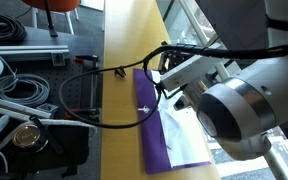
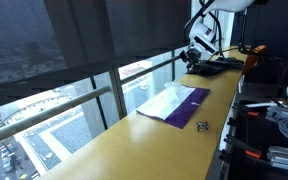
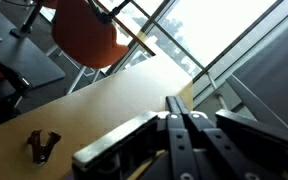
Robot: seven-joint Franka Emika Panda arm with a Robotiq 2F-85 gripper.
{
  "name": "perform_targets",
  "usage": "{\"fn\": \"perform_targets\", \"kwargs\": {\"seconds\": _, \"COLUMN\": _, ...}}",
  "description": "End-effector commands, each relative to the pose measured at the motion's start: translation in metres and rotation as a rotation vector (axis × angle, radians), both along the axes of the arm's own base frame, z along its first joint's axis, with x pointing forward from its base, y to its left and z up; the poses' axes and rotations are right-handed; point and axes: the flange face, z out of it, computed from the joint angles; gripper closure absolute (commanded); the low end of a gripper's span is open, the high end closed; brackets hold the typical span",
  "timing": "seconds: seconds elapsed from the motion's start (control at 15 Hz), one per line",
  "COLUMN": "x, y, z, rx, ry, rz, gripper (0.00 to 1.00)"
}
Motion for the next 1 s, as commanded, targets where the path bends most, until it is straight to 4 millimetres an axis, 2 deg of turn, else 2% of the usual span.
{"fn": "perform_targets", "kwargs": {"seconds": 0.0, "x": -0.007, "y": 0.000, "z": 0.003, "rx": -0.004, "ry": -0.001, "rz": 0.011, "gripper": 1.00}}
{"fn": "perform_targets", "kwargs": {"seconds": 0.33, "x": -0.010, "y": -0.002, "z": 0.006, "rx": -0.008, "ry": -0.005, "rz": 0.011, "gripper": 1.00}}
{"fn": "perform_targets", "kwargs": {"seconds": 0.93, "x": -0.013, "y": 0.001, "z": 0.028, "rx": -0.014, "ry": -0.038, "rz": 0.014, "gripper": 1.00}}
